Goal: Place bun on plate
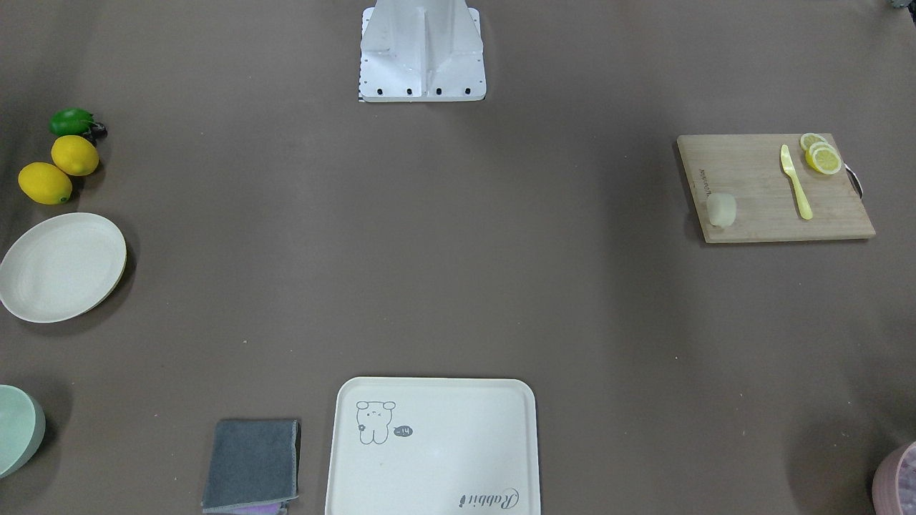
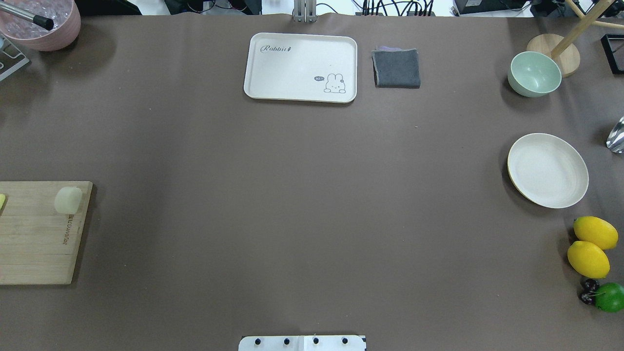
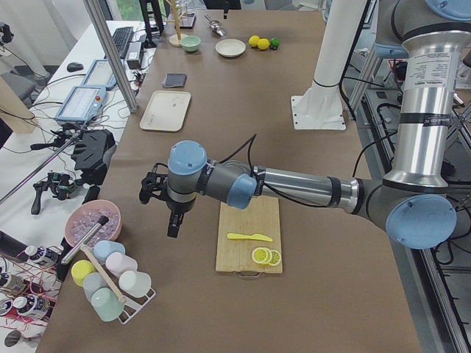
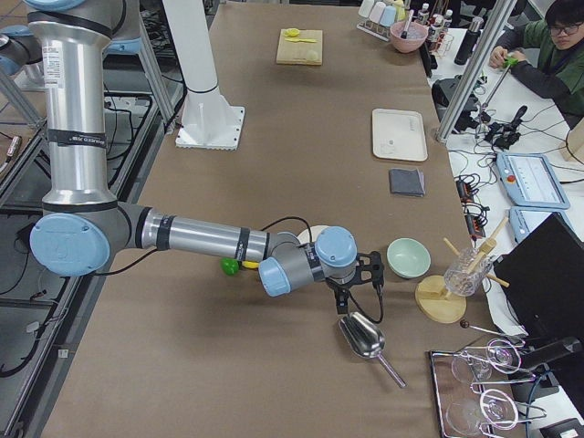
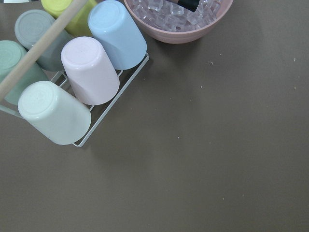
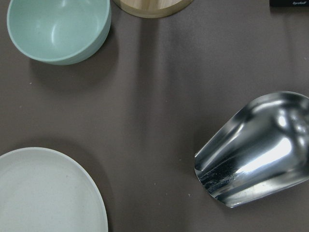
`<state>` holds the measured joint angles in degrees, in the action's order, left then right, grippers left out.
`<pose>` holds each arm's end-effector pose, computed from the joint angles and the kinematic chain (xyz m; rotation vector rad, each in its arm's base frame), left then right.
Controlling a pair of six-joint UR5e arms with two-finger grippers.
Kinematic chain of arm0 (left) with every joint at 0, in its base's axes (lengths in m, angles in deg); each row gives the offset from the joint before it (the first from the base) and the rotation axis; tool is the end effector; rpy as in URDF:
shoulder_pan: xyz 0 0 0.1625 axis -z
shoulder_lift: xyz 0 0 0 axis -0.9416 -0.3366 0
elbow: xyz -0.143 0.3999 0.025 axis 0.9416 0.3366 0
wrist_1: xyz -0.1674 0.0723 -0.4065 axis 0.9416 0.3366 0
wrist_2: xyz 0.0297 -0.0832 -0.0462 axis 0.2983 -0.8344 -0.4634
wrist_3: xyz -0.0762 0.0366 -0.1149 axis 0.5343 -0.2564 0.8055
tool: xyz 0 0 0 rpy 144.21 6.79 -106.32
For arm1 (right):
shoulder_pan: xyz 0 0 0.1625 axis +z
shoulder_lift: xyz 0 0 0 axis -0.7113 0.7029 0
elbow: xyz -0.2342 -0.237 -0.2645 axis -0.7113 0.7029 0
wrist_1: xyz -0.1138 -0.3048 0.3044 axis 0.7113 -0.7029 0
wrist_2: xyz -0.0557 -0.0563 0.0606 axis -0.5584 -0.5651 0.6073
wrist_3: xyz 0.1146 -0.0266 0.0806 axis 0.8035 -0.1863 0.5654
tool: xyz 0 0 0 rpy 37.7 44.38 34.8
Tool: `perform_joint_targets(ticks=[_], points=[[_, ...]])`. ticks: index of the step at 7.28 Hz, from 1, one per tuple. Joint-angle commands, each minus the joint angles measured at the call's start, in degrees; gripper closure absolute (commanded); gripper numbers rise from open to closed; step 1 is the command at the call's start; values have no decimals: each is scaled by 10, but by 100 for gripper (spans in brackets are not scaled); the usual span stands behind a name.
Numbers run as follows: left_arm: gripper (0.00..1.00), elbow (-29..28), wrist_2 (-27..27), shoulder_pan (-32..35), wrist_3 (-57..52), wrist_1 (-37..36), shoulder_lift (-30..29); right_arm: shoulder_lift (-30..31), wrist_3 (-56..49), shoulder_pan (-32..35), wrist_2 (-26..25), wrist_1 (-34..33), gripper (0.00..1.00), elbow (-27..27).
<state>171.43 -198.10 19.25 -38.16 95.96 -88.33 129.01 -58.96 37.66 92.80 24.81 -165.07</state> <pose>-0.0324 -0.5680 0.5943 0.3065 0.7720 -0.0369 -0.0395 -0.5435 0.7069 0.1772 -0.8955 0.0462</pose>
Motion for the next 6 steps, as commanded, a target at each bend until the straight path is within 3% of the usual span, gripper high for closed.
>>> perform_joint_targets(ticks=[1, 3, 6], points=[[2, 1, -1, 0, 4, 28, 6, -2, 78, -33, 3, 51, 0, 8], [2, -8, -1, 0, 3, 41, 7, -2, 158, -85, -2, 112, 0, 12], [2, -12, 0, 0, 5, 47, 7, 2, 163, -140, -24, 113, 0, 24]])
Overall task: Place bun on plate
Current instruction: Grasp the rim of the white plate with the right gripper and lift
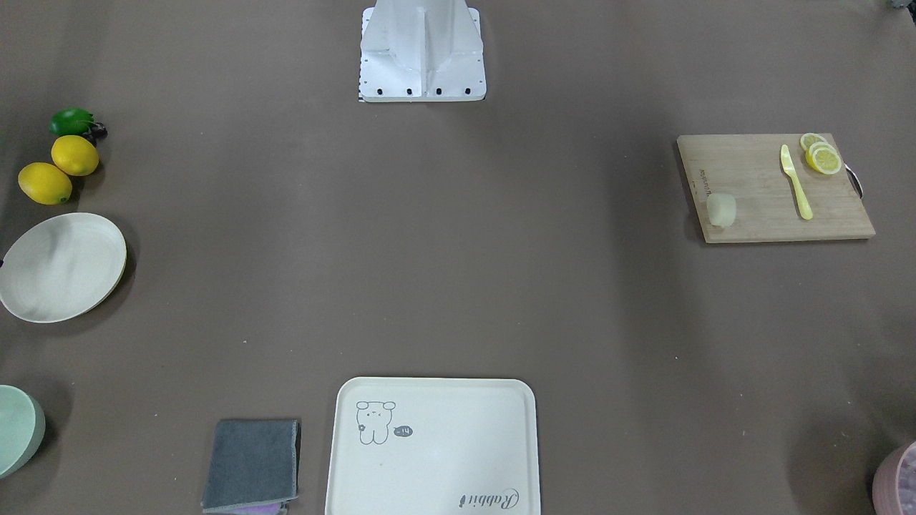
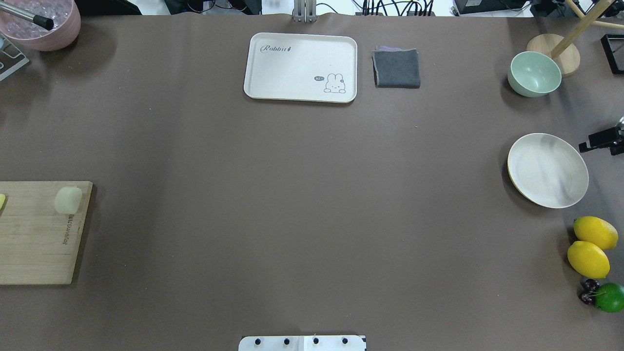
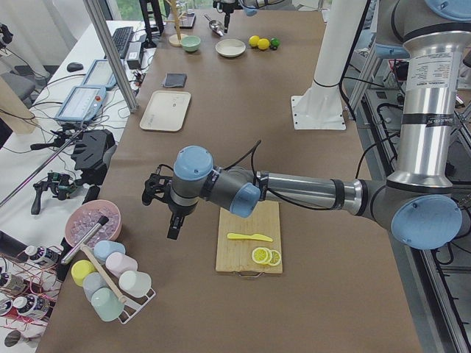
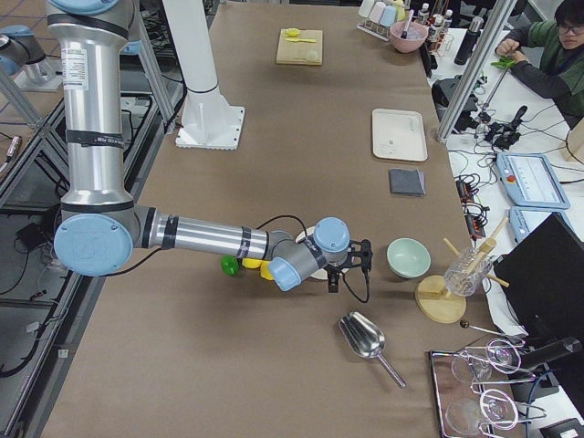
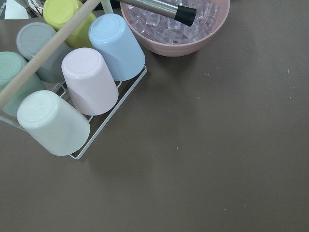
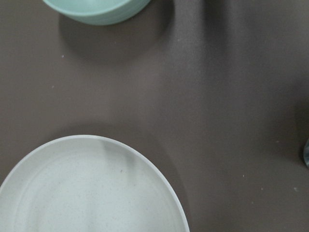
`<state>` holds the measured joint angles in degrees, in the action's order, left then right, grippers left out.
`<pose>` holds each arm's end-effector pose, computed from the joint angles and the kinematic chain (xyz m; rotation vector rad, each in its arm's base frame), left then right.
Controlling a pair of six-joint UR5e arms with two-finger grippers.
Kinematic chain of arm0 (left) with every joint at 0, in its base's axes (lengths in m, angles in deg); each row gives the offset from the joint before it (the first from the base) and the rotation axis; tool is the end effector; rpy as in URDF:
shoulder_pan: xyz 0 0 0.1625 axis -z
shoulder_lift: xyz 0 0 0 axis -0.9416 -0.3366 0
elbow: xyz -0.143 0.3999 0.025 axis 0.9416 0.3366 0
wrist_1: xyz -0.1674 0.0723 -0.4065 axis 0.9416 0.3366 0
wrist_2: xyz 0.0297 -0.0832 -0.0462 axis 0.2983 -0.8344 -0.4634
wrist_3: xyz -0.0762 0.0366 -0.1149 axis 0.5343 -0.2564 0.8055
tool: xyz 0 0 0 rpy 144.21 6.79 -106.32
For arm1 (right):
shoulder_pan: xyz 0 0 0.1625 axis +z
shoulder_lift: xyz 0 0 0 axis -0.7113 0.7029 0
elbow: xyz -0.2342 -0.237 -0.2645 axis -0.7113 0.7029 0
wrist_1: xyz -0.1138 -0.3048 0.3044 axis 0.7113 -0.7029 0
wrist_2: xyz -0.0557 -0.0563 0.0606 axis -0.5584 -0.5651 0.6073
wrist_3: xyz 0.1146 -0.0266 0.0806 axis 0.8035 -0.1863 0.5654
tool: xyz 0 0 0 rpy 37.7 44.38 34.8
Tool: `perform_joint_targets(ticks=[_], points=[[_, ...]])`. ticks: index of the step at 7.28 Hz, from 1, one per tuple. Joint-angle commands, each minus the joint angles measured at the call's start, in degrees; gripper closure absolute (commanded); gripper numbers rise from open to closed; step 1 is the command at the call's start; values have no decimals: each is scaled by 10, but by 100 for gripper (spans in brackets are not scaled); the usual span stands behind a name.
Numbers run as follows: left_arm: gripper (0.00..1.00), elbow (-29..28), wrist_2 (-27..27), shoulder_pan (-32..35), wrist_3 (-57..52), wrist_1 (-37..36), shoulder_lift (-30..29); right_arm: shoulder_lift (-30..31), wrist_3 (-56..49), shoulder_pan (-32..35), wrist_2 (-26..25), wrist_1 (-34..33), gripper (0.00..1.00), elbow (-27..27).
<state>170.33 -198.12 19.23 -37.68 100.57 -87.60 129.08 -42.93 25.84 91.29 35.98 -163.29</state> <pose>-0.0322 -0.5666 0.6014 0.3491 0.7759 -0.0257 -0.1490 -0.5289 0.7011 0.1106 -0.9497 0.0515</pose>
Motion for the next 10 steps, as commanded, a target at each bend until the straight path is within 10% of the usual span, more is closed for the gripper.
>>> perform_joint_targets(ticks=[1, 4, 6, 10], points=[[2, -2, 0, 0, 0, 0, 0, 3, 2, -34, -13, 3, 0, 10], [2, -4, 0, 0, -1, 0, -1, 6, -1, -47, -18, 15, 6, 17], [2, -4, -1, 0, -1, 0, -1, 12, -2, -47, -30, 35, 92, 20], [2, -4, -1, 0, -1, 0, -1, 22, 3, -47, -33, 68, 100, 27]])
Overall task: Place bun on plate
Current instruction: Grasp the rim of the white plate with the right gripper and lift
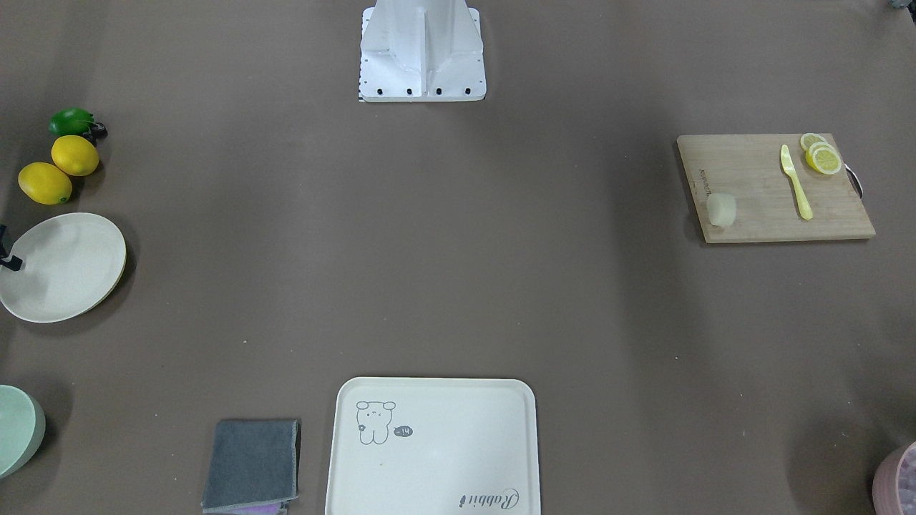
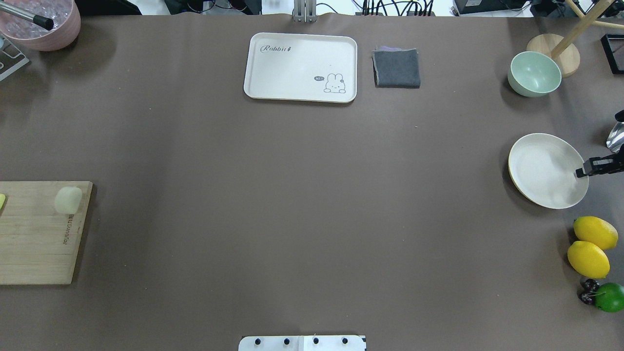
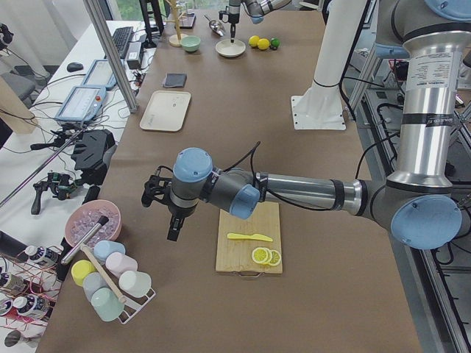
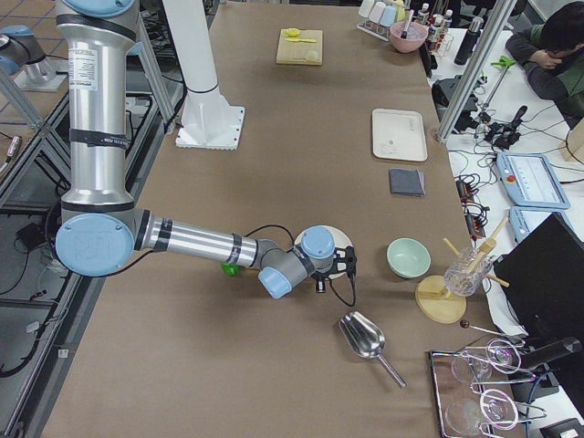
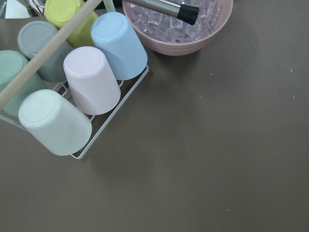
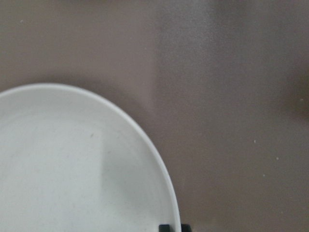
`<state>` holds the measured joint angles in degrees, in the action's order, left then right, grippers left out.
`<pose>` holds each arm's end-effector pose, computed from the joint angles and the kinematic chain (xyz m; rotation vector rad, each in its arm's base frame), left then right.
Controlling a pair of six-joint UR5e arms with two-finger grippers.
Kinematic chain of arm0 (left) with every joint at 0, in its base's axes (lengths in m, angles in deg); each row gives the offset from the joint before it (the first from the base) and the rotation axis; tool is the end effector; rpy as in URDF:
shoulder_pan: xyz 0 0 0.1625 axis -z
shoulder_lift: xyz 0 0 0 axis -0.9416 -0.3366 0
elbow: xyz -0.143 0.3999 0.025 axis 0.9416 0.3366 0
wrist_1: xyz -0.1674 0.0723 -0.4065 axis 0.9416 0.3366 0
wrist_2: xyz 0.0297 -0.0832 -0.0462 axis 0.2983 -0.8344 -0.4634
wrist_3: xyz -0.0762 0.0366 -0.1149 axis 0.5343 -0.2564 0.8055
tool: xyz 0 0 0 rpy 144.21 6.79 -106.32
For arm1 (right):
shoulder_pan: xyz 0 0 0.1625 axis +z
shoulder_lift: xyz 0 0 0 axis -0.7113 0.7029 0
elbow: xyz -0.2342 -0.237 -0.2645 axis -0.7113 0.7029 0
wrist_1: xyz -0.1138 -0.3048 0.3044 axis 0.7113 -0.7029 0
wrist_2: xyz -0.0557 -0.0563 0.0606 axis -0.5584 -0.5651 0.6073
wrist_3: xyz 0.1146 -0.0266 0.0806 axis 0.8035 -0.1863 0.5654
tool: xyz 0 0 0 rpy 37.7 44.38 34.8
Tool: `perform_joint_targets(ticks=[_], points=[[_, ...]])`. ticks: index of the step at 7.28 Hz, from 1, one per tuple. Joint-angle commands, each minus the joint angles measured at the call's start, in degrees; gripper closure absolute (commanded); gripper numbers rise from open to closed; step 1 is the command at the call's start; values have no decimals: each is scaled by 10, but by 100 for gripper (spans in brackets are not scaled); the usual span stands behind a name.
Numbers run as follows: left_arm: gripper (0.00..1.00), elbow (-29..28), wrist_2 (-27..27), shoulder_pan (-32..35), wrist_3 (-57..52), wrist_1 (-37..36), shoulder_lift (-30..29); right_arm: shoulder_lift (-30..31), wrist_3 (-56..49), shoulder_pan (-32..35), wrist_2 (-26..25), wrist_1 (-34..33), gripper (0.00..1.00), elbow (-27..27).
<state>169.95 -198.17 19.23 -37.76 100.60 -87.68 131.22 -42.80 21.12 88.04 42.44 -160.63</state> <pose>-0.0321 -0.5671 0.6042 0.3450 0.7763 -0.0260 -0.1786 -0.4984 0.7359 0.1266 -0.9200 -0.0161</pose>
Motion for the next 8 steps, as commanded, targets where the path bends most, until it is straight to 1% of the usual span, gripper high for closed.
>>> perform_joint_targets(ticks=[1, 2, 3, 5, 6, 7, 8], points=[[2, 3, 0, 0, 0, 0, 0, -7, 22, 9, 3, 3, 100, -7], [2, 4, 0, 0, 0, -2, -3, -14, 37, 30, 17, 11, 100, -16], [2, 5, 0, 0, 1, -3, -7, -37, 59, 51, 61, 11, 100, -18], [2, 11, 0, -1, 2, -2, -15, -71, 134, 54, 62, 14, 100, -56], [2, 12, -10, -11, 4, 2, -17, -91, 195, 37, 59, 13, 100, -78], [2, 15, -25, -38, 78, 34, -18, -106, 238, -3, 26, 13, 100, -106], [2, 12, -22, -91, 198, 113, -17, -110, 297, -60, -28, 8, 100, -151]])
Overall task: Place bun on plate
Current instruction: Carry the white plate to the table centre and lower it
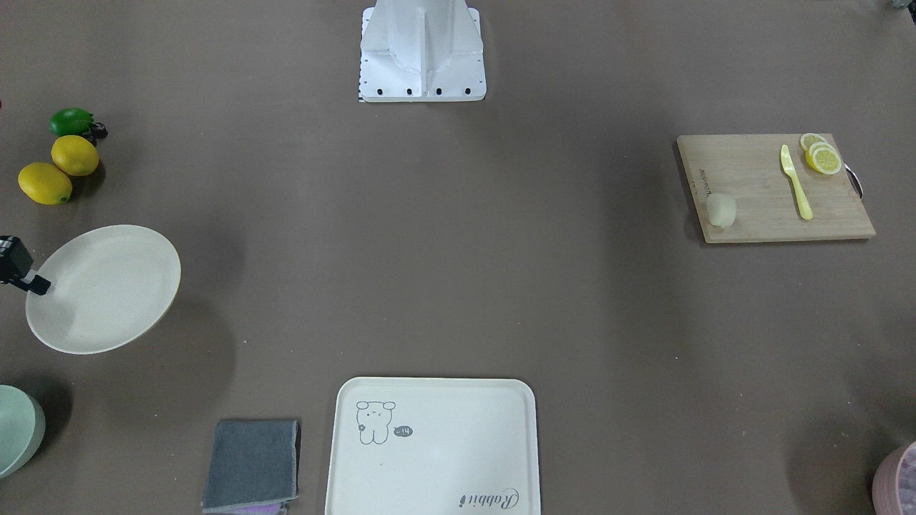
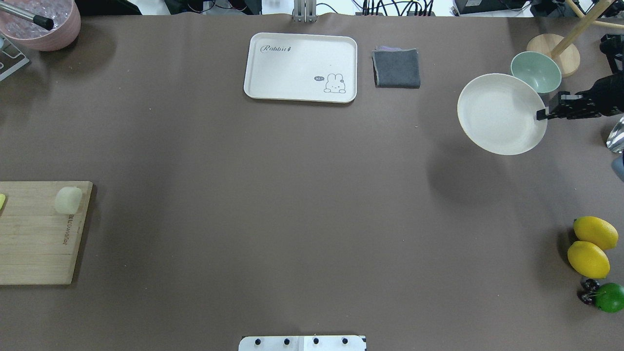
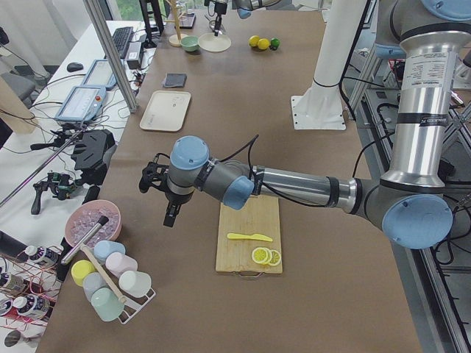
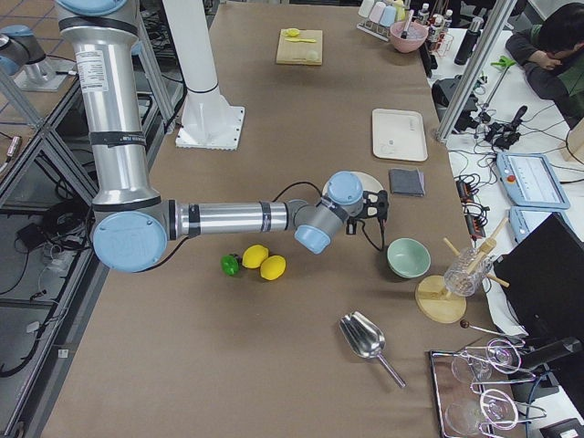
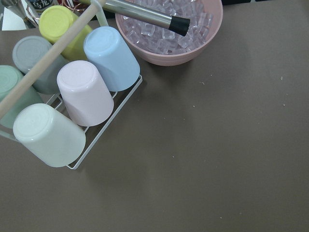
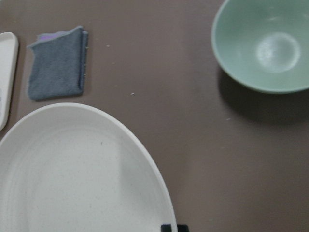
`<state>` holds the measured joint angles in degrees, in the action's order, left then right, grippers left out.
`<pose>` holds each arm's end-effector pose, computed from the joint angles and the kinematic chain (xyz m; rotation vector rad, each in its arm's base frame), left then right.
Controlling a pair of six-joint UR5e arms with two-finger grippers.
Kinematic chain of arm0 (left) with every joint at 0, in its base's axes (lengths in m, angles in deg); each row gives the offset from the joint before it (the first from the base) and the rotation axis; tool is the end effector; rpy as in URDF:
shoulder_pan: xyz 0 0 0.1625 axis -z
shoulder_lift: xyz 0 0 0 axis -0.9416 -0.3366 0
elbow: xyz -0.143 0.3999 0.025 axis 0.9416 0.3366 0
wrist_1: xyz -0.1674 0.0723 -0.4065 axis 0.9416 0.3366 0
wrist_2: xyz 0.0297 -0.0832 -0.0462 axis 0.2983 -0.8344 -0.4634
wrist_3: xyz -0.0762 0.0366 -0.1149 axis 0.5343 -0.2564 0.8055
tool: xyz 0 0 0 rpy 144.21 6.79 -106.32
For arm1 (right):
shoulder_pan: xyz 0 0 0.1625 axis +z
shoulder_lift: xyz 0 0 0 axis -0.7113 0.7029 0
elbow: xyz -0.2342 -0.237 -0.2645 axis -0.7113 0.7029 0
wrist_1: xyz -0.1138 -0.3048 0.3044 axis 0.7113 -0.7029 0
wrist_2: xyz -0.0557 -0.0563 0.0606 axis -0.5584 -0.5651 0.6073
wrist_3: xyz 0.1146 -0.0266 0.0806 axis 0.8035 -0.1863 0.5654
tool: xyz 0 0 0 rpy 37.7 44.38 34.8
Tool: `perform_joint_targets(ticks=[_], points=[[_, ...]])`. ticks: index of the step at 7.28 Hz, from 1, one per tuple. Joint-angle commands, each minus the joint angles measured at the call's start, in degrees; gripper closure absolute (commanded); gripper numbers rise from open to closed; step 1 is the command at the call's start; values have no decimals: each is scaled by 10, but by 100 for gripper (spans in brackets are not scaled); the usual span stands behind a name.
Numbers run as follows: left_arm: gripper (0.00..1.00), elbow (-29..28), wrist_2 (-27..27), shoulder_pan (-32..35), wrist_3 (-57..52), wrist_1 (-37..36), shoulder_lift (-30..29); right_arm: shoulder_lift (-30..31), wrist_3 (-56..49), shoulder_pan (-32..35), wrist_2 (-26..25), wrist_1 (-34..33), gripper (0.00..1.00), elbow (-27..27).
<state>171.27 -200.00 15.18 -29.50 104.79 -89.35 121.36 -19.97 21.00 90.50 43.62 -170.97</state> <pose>0.0124 -0.5812 0.5618 0.3685 0.8555 -0.0355 -0.2184 -0.5756 0.5292 0.1999 -1.1535 0.1621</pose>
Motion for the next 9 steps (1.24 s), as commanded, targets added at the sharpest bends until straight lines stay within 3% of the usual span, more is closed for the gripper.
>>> perform_joint_targets(ticks=[1, 4, 6, 7, 9], points=[[2, 2, 12, -80, 188, 111, 1, -25, 121, -108, -101, -13, 100, -78], [2, 18, 59, -154, 201, 112, 6, -118, 147, -251, -235, -216, 100, -154], [2, 18, 86, -189, 200, 113, 15, -183, 189, -331, -313, -248, 100, -137], [2, 17, 86, -191, 200, 113, 16, -205, 190, -345, -316, -270, 100, -126], [2, 18, 86, -195, 200, 126, 27, -268, 204, -359, -317, -273, 100, -52]])
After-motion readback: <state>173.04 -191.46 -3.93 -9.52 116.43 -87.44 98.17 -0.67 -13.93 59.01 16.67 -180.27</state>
